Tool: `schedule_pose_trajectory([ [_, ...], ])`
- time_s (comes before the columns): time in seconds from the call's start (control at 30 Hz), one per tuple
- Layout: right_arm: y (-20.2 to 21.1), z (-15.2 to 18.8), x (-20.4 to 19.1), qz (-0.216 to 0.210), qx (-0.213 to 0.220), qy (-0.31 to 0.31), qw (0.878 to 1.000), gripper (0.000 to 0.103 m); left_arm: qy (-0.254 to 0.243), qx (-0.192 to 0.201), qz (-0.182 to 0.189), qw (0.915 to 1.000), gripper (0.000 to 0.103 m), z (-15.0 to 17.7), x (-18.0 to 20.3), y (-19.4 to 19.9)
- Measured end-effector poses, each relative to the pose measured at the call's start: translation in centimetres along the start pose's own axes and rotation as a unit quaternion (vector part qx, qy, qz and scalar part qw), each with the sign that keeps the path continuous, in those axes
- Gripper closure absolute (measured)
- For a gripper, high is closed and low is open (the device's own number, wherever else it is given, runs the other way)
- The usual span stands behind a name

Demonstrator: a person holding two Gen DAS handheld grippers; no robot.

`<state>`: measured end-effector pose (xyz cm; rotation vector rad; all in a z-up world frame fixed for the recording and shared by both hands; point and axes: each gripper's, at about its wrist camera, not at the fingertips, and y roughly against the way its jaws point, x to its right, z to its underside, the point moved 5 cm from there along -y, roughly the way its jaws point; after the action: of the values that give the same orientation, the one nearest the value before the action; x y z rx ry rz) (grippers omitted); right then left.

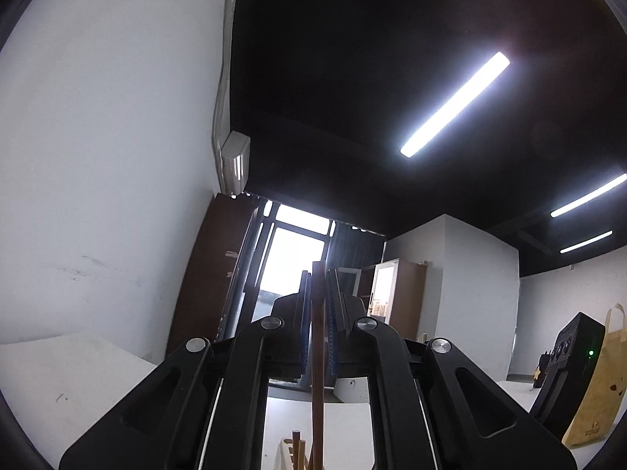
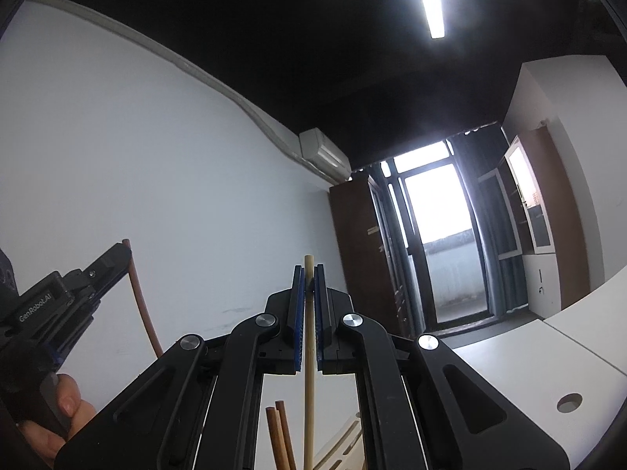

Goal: Organize utensils

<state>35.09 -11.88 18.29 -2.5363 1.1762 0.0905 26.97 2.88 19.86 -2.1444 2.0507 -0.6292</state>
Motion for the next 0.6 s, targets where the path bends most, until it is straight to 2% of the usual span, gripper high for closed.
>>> schedule_pose_trajectory([
  [0.13, -0.7, 1.6, 0.9, 0.003, -0.012, 0.004, 1.000, 0.098, 0.002, -0.034, 0.005, 0.9994, 0.096, 2.2, -0.3, -1.7],
  [0.33, -0.4, 3.2, 1.4, 0.003, -0.032, 0.006, 0.999, 0.098, -0.016, -0.069, 0.015, 0.9974, 0.096, 4.3, 0.0, -2.1],
  [0.6, 0.0, 3.6, 1.5, 0.003, -0.054, 0.009, 0.998, 0.098, -0.049, -0.129, 0.035, 0.9898, 0.096, 6.9, -0.3, -3.2],
])
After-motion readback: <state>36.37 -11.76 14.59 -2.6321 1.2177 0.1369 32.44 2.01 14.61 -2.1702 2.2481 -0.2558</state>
